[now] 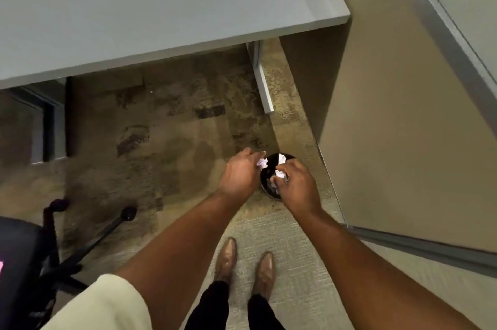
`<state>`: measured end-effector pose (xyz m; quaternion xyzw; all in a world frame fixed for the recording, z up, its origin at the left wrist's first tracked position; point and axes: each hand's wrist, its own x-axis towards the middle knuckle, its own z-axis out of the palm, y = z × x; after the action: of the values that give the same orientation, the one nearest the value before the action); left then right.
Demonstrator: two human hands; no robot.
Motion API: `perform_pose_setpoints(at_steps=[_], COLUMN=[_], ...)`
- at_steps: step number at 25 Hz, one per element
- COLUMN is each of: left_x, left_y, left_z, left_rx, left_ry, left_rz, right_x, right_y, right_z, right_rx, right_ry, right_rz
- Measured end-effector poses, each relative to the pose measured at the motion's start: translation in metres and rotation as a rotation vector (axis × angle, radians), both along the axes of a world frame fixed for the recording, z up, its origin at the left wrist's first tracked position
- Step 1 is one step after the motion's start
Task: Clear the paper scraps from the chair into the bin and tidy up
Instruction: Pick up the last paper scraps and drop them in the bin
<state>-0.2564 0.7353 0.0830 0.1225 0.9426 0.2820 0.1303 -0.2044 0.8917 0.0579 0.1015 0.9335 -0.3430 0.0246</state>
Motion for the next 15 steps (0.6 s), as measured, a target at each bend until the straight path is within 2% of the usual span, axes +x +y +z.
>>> perform_pose_setpoints(at_steps=[4, 15], left_x=[-0.010, -0.036], left_y=[0.036, 0.072], left_z=[-0.055, -0.246], left_rx=[-0.090, -0.003], left_ry=[0.023, -0.143], left_rz=[-0.099, -0.105], right_x=[0.004, -0.004], right_y=[0.039, 0.070], right_z=[-0.050, -0.223], right_rx=[0.012, 0.098], right_ry=[-0.036, -0.126], right_rz=[-0.107, -0.152])
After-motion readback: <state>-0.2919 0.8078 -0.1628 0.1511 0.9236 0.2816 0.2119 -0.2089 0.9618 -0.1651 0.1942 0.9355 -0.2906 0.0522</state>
